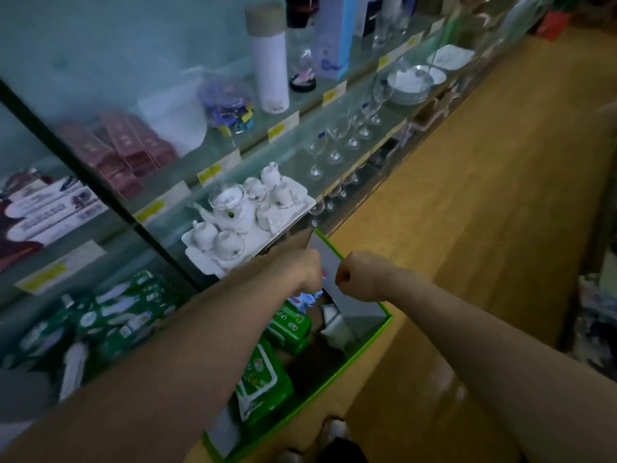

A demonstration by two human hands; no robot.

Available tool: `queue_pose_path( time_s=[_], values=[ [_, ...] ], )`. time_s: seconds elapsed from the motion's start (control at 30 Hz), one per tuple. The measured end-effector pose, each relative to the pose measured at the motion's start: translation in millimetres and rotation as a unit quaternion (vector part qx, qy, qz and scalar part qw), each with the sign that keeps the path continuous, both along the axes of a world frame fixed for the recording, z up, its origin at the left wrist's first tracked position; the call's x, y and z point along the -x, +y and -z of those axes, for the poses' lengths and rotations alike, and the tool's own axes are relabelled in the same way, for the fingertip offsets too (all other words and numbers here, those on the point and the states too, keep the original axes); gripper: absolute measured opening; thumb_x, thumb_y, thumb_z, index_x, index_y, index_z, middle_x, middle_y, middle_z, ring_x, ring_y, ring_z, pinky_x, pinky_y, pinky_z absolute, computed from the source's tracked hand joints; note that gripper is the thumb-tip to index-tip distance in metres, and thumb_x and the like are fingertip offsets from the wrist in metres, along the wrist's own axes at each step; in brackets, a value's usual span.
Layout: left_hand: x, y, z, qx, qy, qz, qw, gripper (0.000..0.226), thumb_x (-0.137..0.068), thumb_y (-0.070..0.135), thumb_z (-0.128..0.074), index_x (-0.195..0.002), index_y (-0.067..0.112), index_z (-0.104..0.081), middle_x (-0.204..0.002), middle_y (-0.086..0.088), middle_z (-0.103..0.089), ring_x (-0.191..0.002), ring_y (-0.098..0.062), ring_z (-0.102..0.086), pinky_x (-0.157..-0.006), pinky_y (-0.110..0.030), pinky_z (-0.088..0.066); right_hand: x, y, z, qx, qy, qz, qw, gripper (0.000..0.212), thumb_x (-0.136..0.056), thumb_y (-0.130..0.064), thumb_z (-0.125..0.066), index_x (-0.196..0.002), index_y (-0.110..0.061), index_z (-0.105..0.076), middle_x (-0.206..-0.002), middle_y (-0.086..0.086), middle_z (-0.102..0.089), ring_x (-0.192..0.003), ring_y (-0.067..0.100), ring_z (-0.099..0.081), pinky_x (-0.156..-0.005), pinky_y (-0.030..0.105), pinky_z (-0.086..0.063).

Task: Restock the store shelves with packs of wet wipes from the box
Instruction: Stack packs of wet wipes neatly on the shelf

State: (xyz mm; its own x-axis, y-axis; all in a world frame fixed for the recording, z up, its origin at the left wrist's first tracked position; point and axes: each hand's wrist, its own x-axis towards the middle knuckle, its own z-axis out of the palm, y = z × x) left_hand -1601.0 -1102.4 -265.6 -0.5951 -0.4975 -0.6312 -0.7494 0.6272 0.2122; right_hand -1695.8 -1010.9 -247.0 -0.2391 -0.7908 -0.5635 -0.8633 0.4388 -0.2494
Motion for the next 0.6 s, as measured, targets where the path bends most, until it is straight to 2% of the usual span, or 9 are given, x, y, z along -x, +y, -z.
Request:
queue_pose_path(
  time_s=[0.07, 0.13, 0.17, 0.23, 0.3, 0.43, 0.47, 0.6],
  values=[
    [0.0, 2.2, 32.6, -0.033, -0.011, -0.018, 0.999, 0.018, -0.088, 0.013, -0.053, -0.084, -0.002, -0.063, -0.101, -0.025, -0.065, -0.081, -0.034, -0.063, -0.073, -0.041, -0.053, 5.3, -4.3, 27.6, -0.018, -0.017, -0.023, 0.999, 0.018, -0.094, -0.014, -0.048, -0.089, -0.007, -0.063, -0.093, 0.017, -0.058, -0.082, 0.029, -0.052, -0.070, 0.033, -0.038],
    [-4.0, 7.1, 63.1, -0.056, 0.001, -0.059, 0.997, 0.018, -0.087, 0.015, -0.054, -0.096, 0.001, -0.063, -0.112, -0.024, -0.062, -0.100, -0.037, -0.061, -0.083, -0.041, -0.052, 9.9, -6.6, 57.5, -0.037, -0.025, -0.039, 0.998, 0.021, -0.096, -0.017, -0.047, -0.090, -0.005, -0.064, -0.094, 0.016, -0.059, -0.083, 0.029, -0.056, -0.070, 0.031, -0.036],
    [-6.6, 10.8, 76.9, -0.067, 0.007, -0.075, 0.995, 0.018, -0.088, 0.016, -0.054, -0.098, 0.002, -0.062, -0.111, -0.023, -0.063, -0.101, -0.036, -0.061, -0.081, -0.038, -0.051, 11.5, -7.0, 72.1, -0.051, -0.030, -0.047, 0.997, 0.023, -0.097, -0.018, -0.046, -0.091, -0.006, -0.064, -0.094, 0.015, -0.059, -0.084, 0.027, -0.057, -0.072, 0.032, -0.038],
    [-11.2, 19.3, 105.1, -0.100, 0.014, -0.102, 0.990, 0.021, -0.092, 0.019, -0.054, -0.103, 0.002, -0.062, -0.109, -0.019, -0.064, -0.099, -0.033, -0.062, -0.081, -0.037, -0.050, 14.2, -7.8, 102.1, -0.073, -0.043, -0.064, 0.994, 0.026, -0.099, -0.016, -0.044, -0.109, -0.006, -0.065, -0.109, 0.015, -0.062, -0.100, 0.029, -0.059, -0.081, 0.034, -0.045],
    [-15.8, 28.6, 131.2, -0.136, 0.008, -0.140, 0.981, 0.026, -0.092, 0.020, -0.055, -0.110, 0.001, -0.062, -0.112, -0.020, -0.064, -0.101, -0.033, -0.062, -0.084, -0.037, -0.051, 17.0, -8.4, 132.4, -0.089, -0.037, -0.073, 0.993, 0.029, -0.098, -0.016, -0.045, -0.119, -0.006, -0.062, -0.120, 0.015, -0.061, -0.110, 0.031, -0.058, -0.086, 0.033, -0.046],
    [-18.9, 46.1, 173.8, -0.213, -0.018, -0.213, 0.953, 0.031, -0.095, 0.018, -0.055, -0.112, -0.007, -0.061, -0.113, -0.029, -0.063, -0.101, -0.038, -0.064, -0.071, -0.036, -0.049, 18.4, -8.6, 180.9, -0.132, -0.012, -0.109, 0.985, 0.032, -0.097, -0.018, -0.048, -0.125, -0.009, -0.058, -0.130, 0.013, -0.056, -0.119, 0.028, -0.054, -0.092, 0.031, -0.044],
    [-17.9, 51.0, 181.9, -0.229, -0.028, -0.222, 0.947, 0.031, -0.096, 0.018, -0.053, -0.116, -0.005, -0.060, -0.116, -0.028, -0.063, -0.104, -0.037, -0.063, -0.073, -0.036, -0.049, 18.3, -9.3, 191.6, -0.143, -0.010, -0.112, 0.983, 0.034, -0.096, -0.019, -0.049, -0.128, -0.010, -0.056, -0.133, 0.012, -0.054, -0.122, 0.027, -0.053, -0.095, 0.031, -0.043],
    [-16.8, 65.2, 211.9, -0.256, -0.009, -0.262, 0.931, 0.037, -0.096, 0.015, -0.052, -0.130, 0.001, -0.054, -0.133, -0.017, -0.056, -0.121, -0.030, -0.054, -0.096, -0.032, -0.044, 8.0, -13.0, 232.5, -0.152, 0.008, -0.154, 0.976, 0.041, -0.096, -0.031, -0.046, -0.130, -0.008, -0.050, -0.133, 0.017, -0.050, -0.121, 0.030, -0.050, -0.097, 0.036, -0.045]
  ],
)
